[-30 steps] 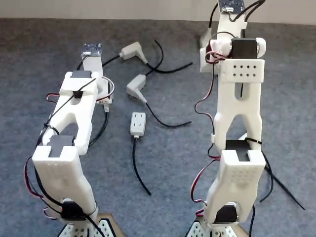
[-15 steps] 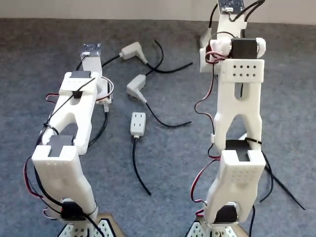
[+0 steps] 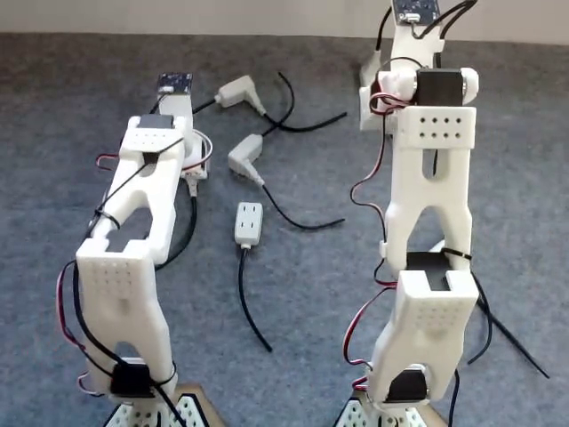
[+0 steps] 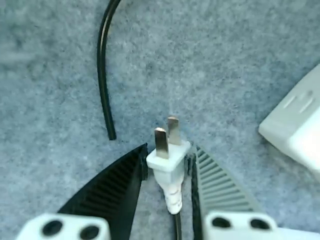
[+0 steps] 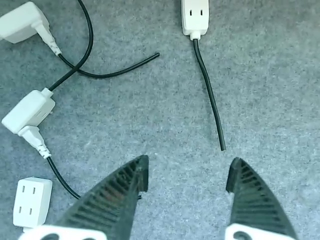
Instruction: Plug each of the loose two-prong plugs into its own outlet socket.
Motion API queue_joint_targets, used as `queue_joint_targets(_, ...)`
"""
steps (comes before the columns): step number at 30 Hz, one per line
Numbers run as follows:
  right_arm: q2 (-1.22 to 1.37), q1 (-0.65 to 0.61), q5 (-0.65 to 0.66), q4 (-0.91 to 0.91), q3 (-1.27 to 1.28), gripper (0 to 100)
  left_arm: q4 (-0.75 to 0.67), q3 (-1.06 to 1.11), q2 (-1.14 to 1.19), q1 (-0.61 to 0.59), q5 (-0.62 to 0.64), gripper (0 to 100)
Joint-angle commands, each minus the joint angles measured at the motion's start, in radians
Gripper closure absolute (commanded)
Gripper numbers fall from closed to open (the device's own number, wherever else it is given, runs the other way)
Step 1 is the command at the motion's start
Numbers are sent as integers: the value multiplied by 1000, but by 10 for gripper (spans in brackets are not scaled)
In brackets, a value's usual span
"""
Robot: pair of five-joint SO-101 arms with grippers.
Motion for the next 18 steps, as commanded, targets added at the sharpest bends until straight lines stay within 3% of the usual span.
queue_joint_targets(1, -30, -7, 8, -13, -15, 745, 72, -116, 48, 44, -2, 886)
queue_joint_targets(6, -30, -7, 8, -13, -15, 745, 133, -162, 67, 48, -3, 982)
queue_joint_targets(18, -30, -7, 8, -13, -15, 745, 247, -163, 62, 50, 0, 976)
